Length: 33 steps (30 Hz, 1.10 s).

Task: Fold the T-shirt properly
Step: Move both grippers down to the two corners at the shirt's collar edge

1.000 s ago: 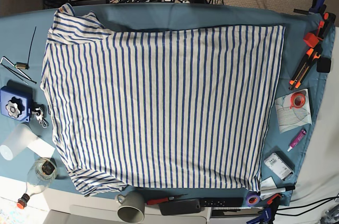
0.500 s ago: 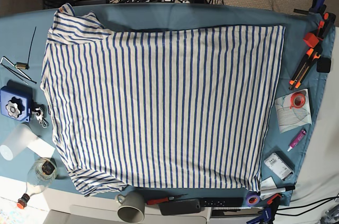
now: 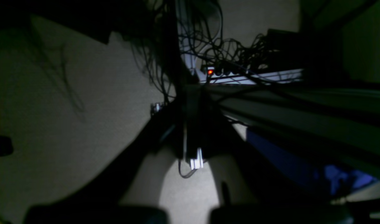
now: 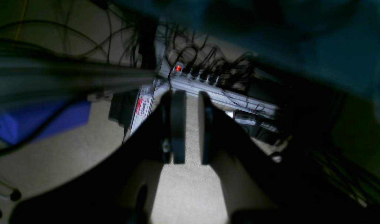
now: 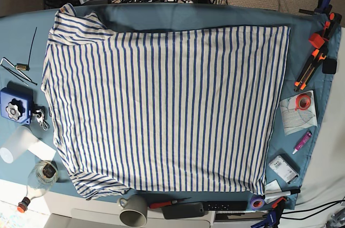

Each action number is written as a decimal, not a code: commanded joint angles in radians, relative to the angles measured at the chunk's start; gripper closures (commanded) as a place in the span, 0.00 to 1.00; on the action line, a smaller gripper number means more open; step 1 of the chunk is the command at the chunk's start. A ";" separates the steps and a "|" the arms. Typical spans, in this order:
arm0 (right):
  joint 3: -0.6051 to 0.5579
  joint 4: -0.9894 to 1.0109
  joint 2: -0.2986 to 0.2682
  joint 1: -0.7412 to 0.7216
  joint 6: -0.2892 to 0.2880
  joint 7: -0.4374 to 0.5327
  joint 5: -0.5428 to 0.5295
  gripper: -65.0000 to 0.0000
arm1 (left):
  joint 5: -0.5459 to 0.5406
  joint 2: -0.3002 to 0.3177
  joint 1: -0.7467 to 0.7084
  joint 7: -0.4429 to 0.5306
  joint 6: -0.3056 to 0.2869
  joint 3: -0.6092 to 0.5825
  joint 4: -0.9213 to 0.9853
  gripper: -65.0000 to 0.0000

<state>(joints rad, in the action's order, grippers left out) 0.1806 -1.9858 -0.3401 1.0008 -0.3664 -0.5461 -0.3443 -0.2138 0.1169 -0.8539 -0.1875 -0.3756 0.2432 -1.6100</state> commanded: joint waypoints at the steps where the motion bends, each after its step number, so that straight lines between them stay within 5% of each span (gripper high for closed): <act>1: 0.026 -0.042 -0.006 0.013 -0.006 -0.003 -0.024 0.87 | -0.008 0.005 -0.023 -0.008 -0.011 0.005 -0.032 1.00; 6: 0.106 -0.195 -0.006 0.013 -0.006 -0.089 -0.102 0.87 | -0.008 0.005 -0.036 -0.090 -0.011 0.032 -0.145 1.00; 14: 0.134 -0.370 -0.001 0.013 -0.006 -0.192 -0.100 0.87 | -0.008 0.005 -0.047 -0.094 -0.011 0.092 -0.326 1.00; 25: 0.134 -0.370 0.000 0.012 0.016 -0.208 0.024 0.87 | -0.008 0.005 -0.046 -0.162 -0.019 0.094 -0.482 1.00; 30: 0.134 -0.370 0.000 0.007 0.016 -0.148 0.111 0.60 | -0.008 0.005 -0.046 -0.162 -0.018 0.094 -0.520 0.68; 33: 0.134 -0.370 0.000 -0.006 0.021 -0.157 0.144 0.55 | -0.008 0.005 -0.046 -0.161 -0.018 0.094 -0.526 0.61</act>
<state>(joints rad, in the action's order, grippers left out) 0.3077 -2.3417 -0.3321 0.9874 -0.3508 -0.7223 -0.2020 -0.2111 0.1173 -0.8864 -0.3668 -0.3901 0.3351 -2.1159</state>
